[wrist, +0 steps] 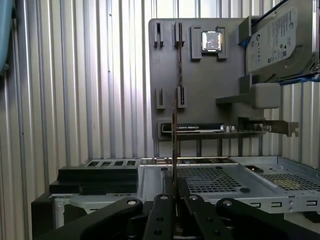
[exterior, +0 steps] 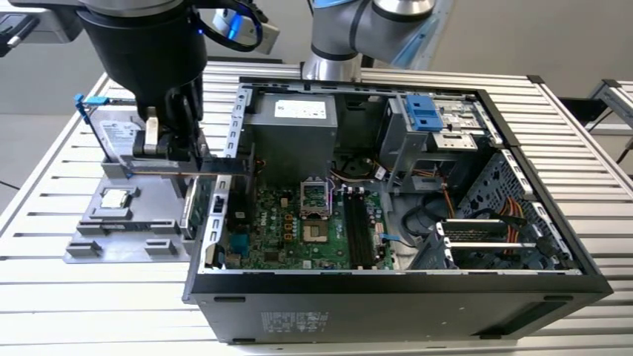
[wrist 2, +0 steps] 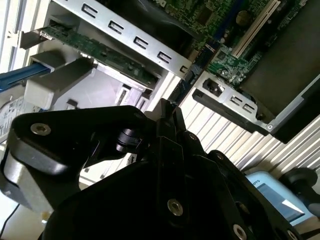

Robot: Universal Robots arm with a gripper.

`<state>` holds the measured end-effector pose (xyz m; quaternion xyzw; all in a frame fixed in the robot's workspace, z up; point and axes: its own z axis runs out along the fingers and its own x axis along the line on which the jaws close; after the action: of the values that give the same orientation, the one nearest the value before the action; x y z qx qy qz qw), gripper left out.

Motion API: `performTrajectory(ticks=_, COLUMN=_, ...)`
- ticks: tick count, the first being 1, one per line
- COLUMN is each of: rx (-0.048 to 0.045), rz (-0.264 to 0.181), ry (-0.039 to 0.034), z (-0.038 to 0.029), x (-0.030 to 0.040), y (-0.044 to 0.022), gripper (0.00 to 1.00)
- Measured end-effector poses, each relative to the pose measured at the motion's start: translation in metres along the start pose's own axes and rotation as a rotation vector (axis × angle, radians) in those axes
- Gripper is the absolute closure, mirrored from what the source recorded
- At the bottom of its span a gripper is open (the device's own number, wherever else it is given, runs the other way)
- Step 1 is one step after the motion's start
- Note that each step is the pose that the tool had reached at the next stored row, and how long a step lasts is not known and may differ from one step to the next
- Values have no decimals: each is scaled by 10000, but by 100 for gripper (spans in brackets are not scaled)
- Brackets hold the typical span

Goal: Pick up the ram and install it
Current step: 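Pick up the ram and move it above insertion slot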

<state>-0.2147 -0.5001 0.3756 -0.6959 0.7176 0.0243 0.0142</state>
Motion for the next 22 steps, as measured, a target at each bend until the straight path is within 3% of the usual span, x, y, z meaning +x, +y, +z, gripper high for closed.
performTrajectory(ticks=22, rx=-1, rz=0, ry=0, z=-4, x=-9, y=-305, gripper=100)
